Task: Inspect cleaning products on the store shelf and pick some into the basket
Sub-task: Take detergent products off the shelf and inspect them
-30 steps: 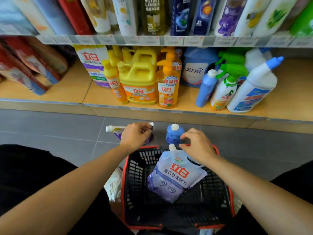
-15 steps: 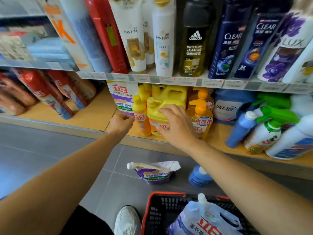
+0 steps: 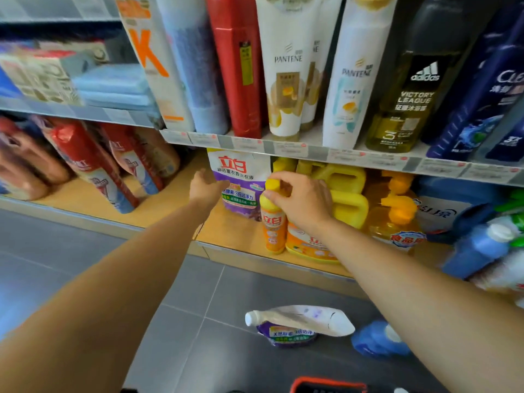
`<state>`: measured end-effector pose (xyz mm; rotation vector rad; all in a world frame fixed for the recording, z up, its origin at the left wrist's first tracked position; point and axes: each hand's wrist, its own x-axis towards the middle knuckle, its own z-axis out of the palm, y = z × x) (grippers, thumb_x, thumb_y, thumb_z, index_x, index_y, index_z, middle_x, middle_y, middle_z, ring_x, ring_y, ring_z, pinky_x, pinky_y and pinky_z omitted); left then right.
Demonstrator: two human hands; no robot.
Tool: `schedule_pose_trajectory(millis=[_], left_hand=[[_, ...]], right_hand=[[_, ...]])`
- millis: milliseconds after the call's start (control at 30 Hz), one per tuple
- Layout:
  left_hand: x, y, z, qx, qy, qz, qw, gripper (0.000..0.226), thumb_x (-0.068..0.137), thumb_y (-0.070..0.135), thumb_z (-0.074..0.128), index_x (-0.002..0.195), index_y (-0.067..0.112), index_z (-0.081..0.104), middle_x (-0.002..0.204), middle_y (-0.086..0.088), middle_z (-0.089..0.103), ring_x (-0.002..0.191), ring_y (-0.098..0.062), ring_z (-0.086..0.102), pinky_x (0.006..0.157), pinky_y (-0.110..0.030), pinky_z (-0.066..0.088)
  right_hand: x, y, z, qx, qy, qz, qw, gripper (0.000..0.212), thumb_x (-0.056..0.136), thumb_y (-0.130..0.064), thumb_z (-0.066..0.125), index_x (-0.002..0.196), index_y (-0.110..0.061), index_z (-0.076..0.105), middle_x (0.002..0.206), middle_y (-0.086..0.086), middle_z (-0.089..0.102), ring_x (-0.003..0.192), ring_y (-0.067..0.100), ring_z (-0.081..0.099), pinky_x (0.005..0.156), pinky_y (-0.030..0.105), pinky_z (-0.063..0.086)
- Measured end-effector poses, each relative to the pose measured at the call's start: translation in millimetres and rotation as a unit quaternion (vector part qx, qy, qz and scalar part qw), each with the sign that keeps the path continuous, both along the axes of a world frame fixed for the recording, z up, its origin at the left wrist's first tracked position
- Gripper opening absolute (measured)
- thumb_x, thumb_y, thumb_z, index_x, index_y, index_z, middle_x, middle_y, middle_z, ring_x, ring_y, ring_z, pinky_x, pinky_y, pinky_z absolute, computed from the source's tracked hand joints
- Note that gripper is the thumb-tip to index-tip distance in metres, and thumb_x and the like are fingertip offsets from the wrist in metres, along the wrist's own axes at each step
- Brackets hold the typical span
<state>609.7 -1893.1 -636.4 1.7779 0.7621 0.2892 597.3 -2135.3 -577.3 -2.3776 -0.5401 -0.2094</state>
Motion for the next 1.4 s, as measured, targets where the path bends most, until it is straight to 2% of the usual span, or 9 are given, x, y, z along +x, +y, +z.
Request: schedule_pose_trajectory(millis=[67,200,400,500,567,700,1033,1267,1400], left_hand=[[7,3,1,-0.044,-0.043,-0.033,0.998,0.074,0.089,0.011,0.076,0.152,0.012,0.036,0.147,-0.005,0.052,0.129,-0.021,0.056,0.1,-0.037,0.05],[16,4,5,-0.066,-0.108,-0.066,0.99,0.051,0.089,0.0,0.072,0.135,0.012,0.053,0.12,0.001,0.069,0.107,-0.013,0.069,0.082,-0.028,0.06],[-6,3,5,-0.063,-0.118,-0.044,0.99,0.056,0.086,0.016,0.079,0.136,0.016,0.055,0.118,0.001,0.069,0.097,-0.007,0.069,0.06,-0.011,0.053],[-25,11,6,-0.063,-0.128,-0.034,0.989,0.035,0.08,0.025,0.086,0.11,0.019,0.069,0.1,0.002,0.072,0.086,-0.004,0.071,0.06,-0.012,0.052],[-37,16,6,-0.079,-0.143,-0.038,0.986,0.029,0.075,0.022,0.089,0.087,0.013,0.064,0.081,0.001,0.071,0.075,-0.004,0.073,0.057,-0.014,0.053],[-51,10,11,-0.09,-0.144,-0.059,0.984,0.028,0.078,0.018,0.087,0.098,0.008,0.07,0.087,0.005,0.079,0.084,-0.009,0.076,0.061,-0.018,0.057],[-84,-9,46,-0.055,-0.149,-0.057,0.986,0.012,0.083,0.017,0.081,0.093,0.019,0.074,0.088,0.007,0.079,0.086,-0.013,0.077,0.064,-0.026,0.061],[-130,-2,96,0.086,-0.085,-0.069,0.99,0.016,0.082,0.029,0.083,0.077,0.017,0.074,0.078,0.003,0.078,0.07,-0.013,0.076,0.056,-0.027,0.06],[-169,3,123,0.117,-0.066,-0.081,0.988,0.027,0.085,0.033,0.078,0.088,0.007,0.072,0.084,-0.001,0.079,0.074,-0.017,0.077,0.064,-0.037,0.064]], right_hand=[[0,1,-2,0.016,0.001,-0.01,1.0,0.033,0.084,-0.055,0.069,0.112,-0.039,0.069,0.098,-0.013,0.073,0.098,0.014,0.066,0.092,0.036,0.045],[1,-1,0,0.023,0.023,-0.006,0.999,0.032,0.084,-0.051,0.072,0.113,-0.037,0.069,0.099,-0.012,0.074,0.096,0.016,0.067,0.091,0.042,0.051],[-1,0,0,0.02,0.038,-0.009,0.999,0.033,0.085,-0.051,0.071,0.115,-0.037,0.068,0.102,-0.011,0.074,0.097,0.015,0.066,0.091,0.042,0.052],[-2,-1,0,0.017,0.042,-0.004,0.999,0.029,0.085,-0.049,0.071,0.112,-0.039,0.068,0.098,-0.012,0.073,0.095,0.015,0.066,0.089,0.041,0.051],[-2,-3,0,0.018,0.039,-0.002,0.999,0.026,0.085,-0.049,0.071,0.11,-0.04,0.068,0.095,-0.013,0.073,0.093,0.015,0.066,0.088,0.04,0.052],[-3,-2,1,0.011,0.035,-0.007,0.999,0.028,0.086,-0.049,0.07,0.113,-0.04,0.067,0.096,-0.011,0.072,0.095,0.018,0.066,0.087,0.037,0.05],[-6,-3,9,-0.021,0.042,0.003,0.999,0.035,0.091,-0.046,0.066,0.125,-0.036,0.063,0.111,-0.004,0.072,0.105,0.023,0.064,0.095,0.041,0.048],[-11,-7,19,-0.035,0.084,0.036,0.995,0.038,0.09,-0.043,0.068,0.127,-0.033,0.063,0.117,-0.002,0.071,0.111,0.023,0.063,0.1,0.043,0.045],[-13,-18,39,-0.028,0.133,0.093,0.986,0.053,0.086,-0.036,0.076,0.136,-0.026,0.06,0.132,-0.001,0.066,0.124,0.019,0.059,0.109,0.045,0.041]])
